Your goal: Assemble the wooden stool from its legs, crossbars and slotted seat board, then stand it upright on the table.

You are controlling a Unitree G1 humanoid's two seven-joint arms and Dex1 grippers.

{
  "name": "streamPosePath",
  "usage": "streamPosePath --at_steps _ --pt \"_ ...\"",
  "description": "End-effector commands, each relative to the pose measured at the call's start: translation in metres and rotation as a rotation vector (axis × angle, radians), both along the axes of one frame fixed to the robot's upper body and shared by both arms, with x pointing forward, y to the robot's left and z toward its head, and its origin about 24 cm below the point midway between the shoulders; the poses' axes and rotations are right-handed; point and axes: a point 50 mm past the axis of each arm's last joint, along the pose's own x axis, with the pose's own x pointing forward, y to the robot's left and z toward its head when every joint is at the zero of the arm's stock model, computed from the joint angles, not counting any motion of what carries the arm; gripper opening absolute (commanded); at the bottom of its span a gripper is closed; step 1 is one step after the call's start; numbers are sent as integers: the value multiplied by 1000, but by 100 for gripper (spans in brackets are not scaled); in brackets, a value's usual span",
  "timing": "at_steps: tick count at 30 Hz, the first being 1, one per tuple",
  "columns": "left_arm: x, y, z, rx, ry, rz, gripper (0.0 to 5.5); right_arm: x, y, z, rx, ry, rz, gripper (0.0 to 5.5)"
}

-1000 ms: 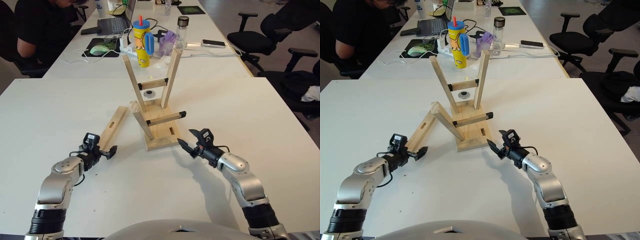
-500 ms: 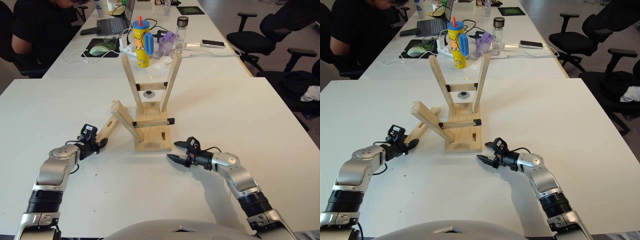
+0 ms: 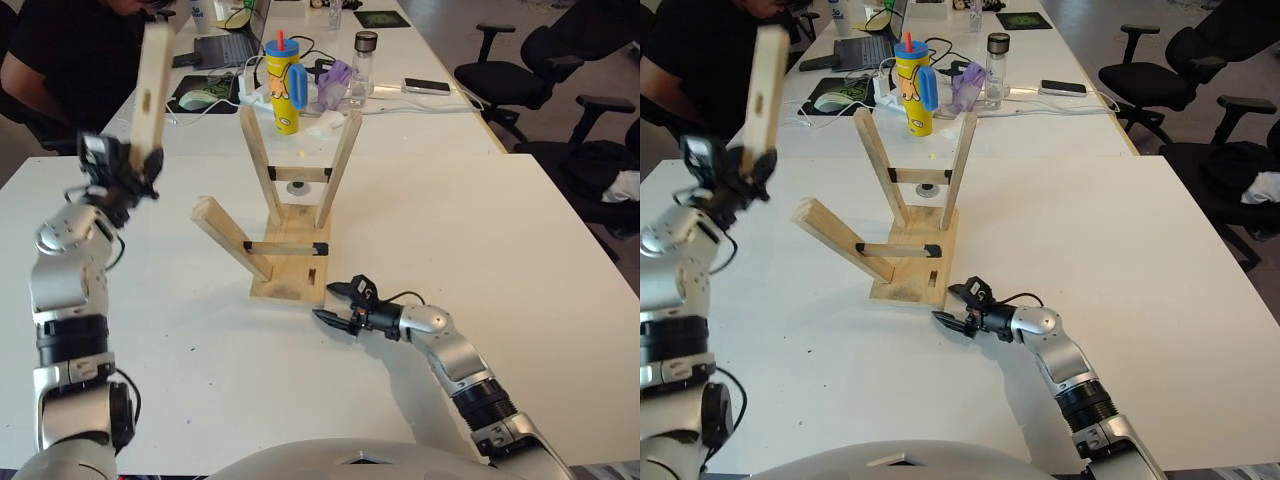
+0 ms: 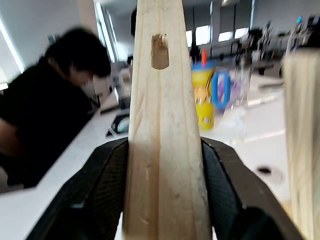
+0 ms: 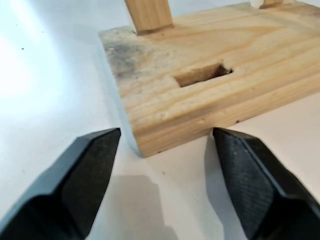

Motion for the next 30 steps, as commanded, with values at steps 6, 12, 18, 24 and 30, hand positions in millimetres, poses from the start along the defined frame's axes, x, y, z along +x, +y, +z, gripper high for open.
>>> streamPosePath --at_steps 6,12,18,24,30 --pt "-56 -118 136 -221 -245 -896 206 -12 -71 7 -37 65 -229 341" --pt "-84 -167 79 -335 66 -1129 206 -12 -111 55 16 51 -235 341" --pt "-99 -183 -8 -414 393 -1122 206 -32 -123 122 388 244 18 341" --pt "-115 -183 -53 -429 589 -1221 206 -20 -154 164 728 307 51 429" --pt "-118 -174 -73 -418 696 -1282 206 -15 -160 173 832 374 78 472"
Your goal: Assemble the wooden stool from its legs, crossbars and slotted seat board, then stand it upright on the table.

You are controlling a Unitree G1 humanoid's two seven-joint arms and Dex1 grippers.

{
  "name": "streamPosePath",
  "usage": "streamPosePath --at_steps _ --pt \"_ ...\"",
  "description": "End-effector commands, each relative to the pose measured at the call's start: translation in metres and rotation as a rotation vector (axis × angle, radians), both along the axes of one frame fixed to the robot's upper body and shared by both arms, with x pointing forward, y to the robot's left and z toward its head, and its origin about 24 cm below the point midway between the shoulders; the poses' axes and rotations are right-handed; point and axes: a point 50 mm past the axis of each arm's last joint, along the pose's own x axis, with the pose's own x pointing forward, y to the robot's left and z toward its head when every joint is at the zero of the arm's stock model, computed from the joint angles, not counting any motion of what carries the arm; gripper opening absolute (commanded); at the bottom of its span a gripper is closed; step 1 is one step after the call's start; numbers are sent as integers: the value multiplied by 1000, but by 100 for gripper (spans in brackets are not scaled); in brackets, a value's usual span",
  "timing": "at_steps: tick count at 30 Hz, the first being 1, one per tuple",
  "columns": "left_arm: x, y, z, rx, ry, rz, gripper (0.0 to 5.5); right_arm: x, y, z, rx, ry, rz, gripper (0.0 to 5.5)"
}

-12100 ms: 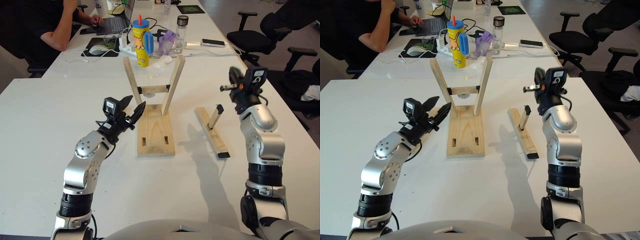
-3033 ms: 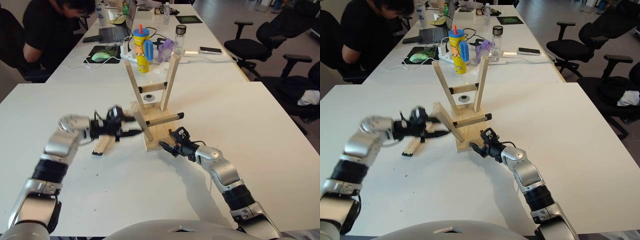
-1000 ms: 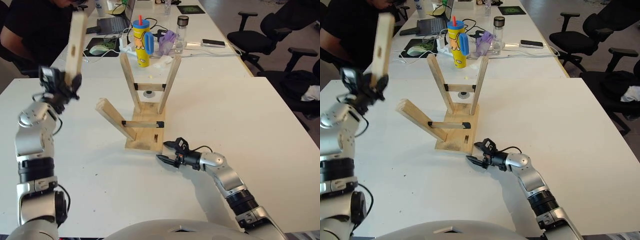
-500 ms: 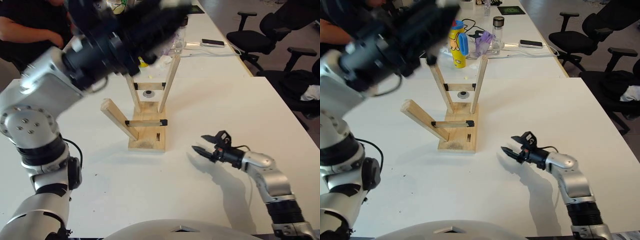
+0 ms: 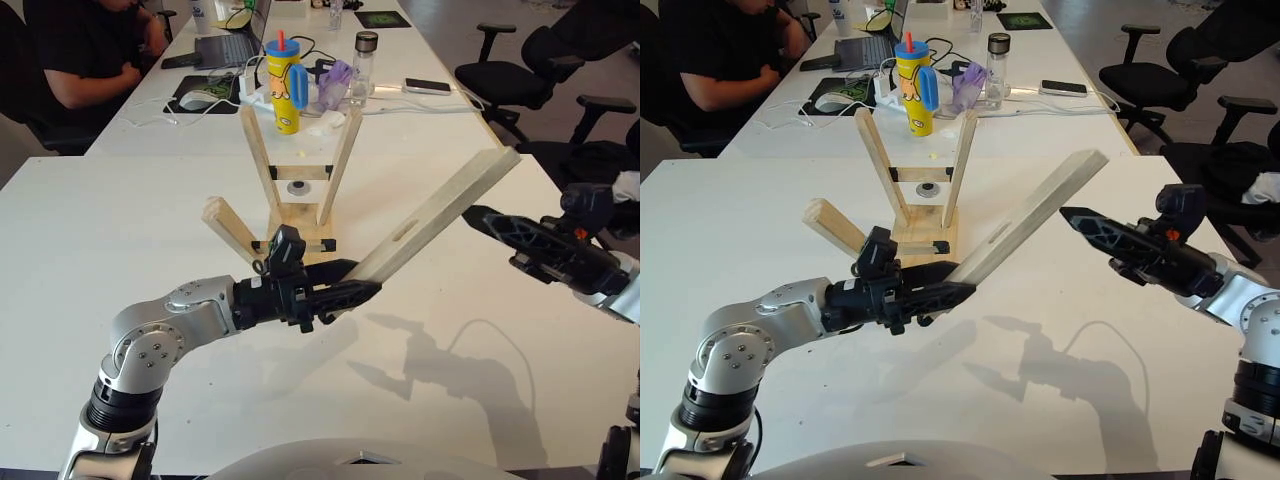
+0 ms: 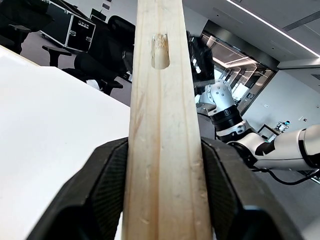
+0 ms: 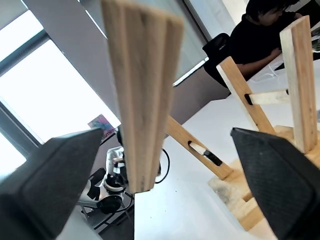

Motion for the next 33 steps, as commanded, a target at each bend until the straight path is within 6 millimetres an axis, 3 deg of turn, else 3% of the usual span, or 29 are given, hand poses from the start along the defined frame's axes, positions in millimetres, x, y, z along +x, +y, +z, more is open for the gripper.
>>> streamPosePath --at_steps 1,7,24,26,33 --pt "-4 3 -8 2 51 -74 206 1 -1 1 9 43 35 472" --pt "-2 4 -8 18 54 -126 206 1 12 2 15 49 127 472" --pt "2 5 -10 62 -4 -113 206 3 27 2 -21 56 190 210" --pt "5 5 -9 54 -25 -91 206 2 27 1 -22 53 191 208" --pt "12 9 -15 70 2 -19 315 8 19 -9 -94 50 119 208"
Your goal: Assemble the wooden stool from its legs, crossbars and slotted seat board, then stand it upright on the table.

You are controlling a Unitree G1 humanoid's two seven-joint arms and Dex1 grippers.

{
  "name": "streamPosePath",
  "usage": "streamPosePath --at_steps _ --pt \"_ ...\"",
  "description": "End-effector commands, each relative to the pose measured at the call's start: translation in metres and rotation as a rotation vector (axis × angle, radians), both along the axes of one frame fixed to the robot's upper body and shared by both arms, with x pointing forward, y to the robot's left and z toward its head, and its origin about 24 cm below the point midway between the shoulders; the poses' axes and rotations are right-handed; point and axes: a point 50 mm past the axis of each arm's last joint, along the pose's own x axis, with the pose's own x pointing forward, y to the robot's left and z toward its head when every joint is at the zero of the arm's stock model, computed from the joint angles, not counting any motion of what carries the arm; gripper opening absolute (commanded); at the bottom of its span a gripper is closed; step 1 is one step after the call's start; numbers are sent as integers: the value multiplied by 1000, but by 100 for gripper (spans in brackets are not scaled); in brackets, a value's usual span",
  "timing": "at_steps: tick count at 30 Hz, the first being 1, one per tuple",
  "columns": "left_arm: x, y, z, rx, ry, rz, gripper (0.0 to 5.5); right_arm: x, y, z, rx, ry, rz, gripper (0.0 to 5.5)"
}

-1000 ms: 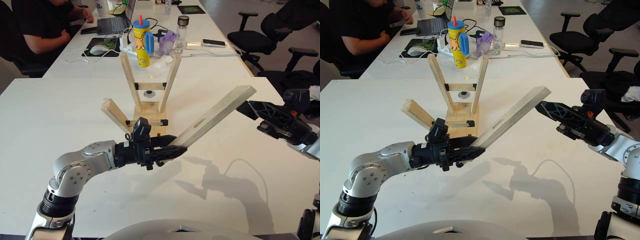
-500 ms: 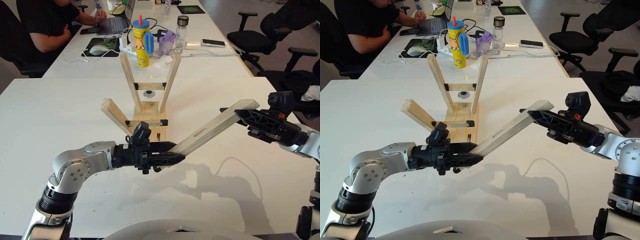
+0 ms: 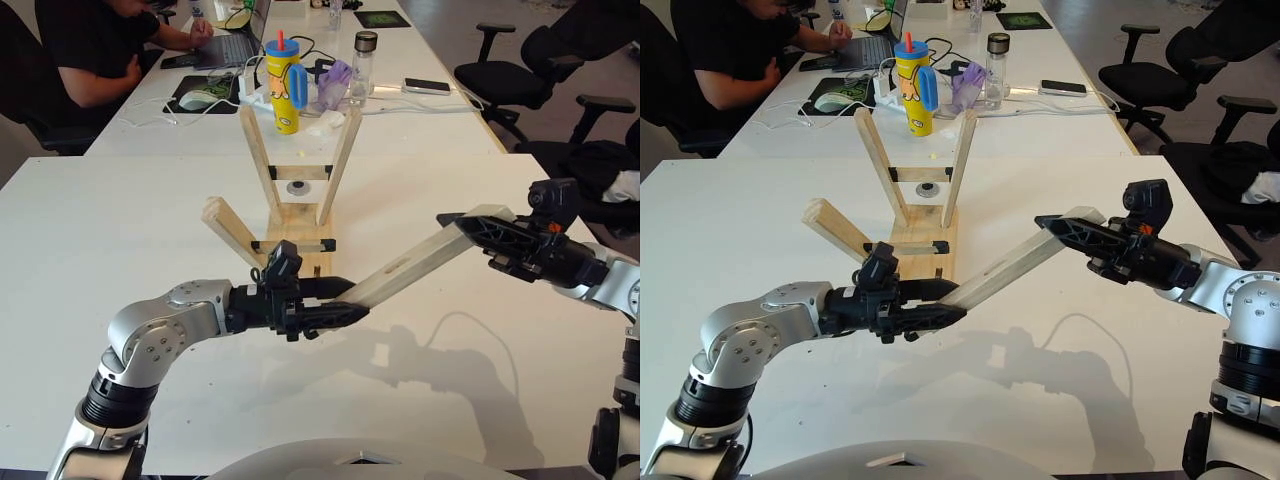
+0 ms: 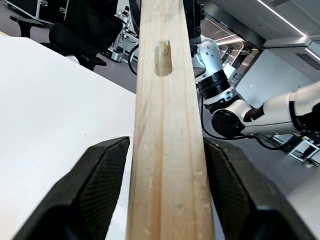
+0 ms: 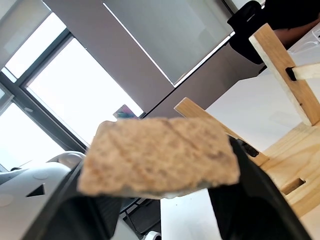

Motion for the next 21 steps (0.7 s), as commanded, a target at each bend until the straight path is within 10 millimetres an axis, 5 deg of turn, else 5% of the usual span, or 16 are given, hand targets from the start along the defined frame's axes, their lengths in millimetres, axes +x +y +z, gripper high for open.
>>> streamPosePath --at_steps 1,8,21 --pt "5 7 -3 41 -3 54 319 5 -10 -4 -70 -20 -46 208" --pt "-3 25 -28 218 -45 97 319 25 -28 7 -152 -131 -124 208" --pt "16 20 -65 477 -303 111 319 73 7 -3 -315 -337 -66 208"
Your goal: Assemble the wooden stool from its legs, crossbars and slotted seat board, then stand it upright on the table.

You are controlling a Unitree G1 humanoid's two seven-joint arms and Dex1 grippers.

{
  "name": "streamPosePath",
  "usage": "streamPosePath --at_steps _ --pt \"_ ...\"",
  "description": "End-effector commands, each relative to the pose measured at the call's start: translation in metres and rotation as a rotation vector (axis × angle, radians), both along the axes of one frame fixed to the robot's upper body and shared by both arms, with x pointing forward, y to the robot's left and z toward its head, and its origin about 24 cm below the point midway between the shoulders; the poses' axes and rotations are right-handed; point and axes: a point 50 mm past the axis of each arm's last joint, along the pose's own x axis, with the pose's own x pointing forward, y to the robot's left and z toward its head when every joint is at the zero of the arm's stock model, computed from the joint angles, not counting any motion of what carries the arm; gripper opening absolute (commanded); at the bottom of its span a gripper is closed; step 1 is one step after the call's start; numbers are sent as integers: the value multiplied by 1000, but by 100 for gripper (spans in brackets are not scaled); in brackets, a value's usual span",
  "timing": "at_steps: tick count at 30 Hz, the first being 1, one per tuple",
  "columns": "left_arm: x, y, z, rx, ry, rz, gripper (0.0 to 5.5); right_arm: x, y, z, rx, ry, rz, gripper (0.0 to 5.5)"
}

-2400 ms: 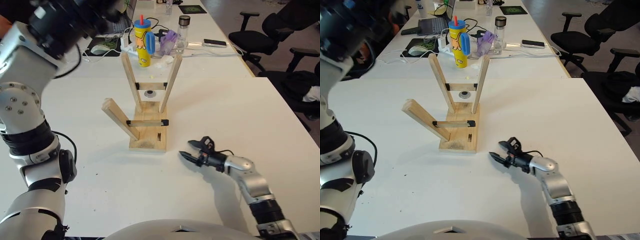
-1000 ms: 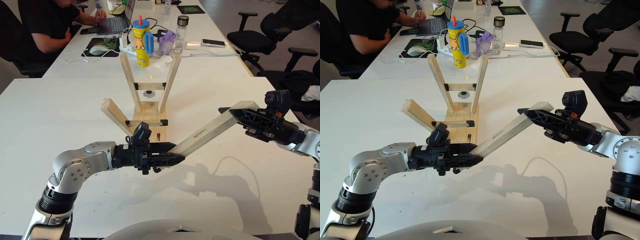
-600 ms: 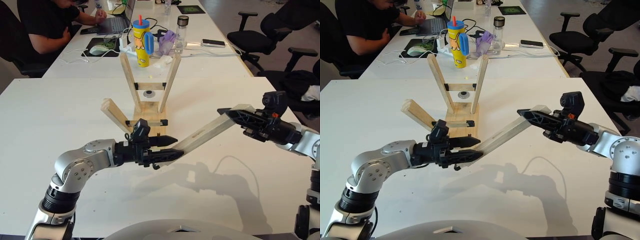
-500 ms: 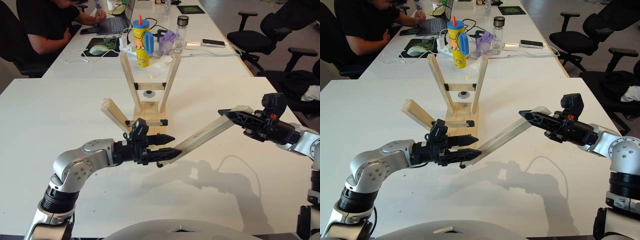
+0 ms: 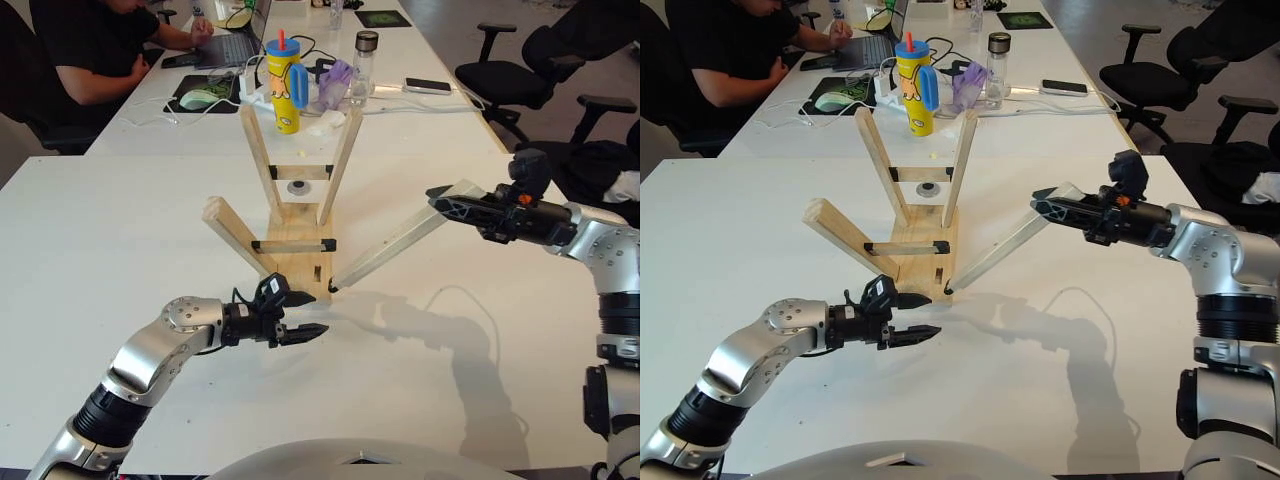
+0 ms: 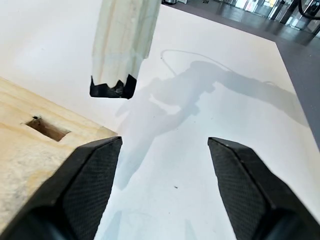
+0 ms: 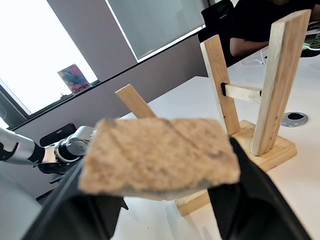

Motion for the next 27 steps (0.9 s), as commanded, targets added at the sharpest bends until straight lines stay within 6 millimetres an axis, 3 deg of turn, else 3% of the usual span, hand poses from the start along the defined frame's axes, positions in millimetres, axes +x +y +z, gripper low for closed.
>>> streamPosePath --at_steps 1,7,15,27 --pt "8 -7 -7 38 -49 0 319 13 8 5 -55 -85 13 208" --pt "16 -9 -17 74 -63 38 319 24 23 8 -82 -143 64 208" --pt "13 -3 -28 123 -31 52 319 29 27 14 -92 -177 87 208" --pt "9 0 -40 172 -3 52 319 31 47 1 -199 -213 128 207"
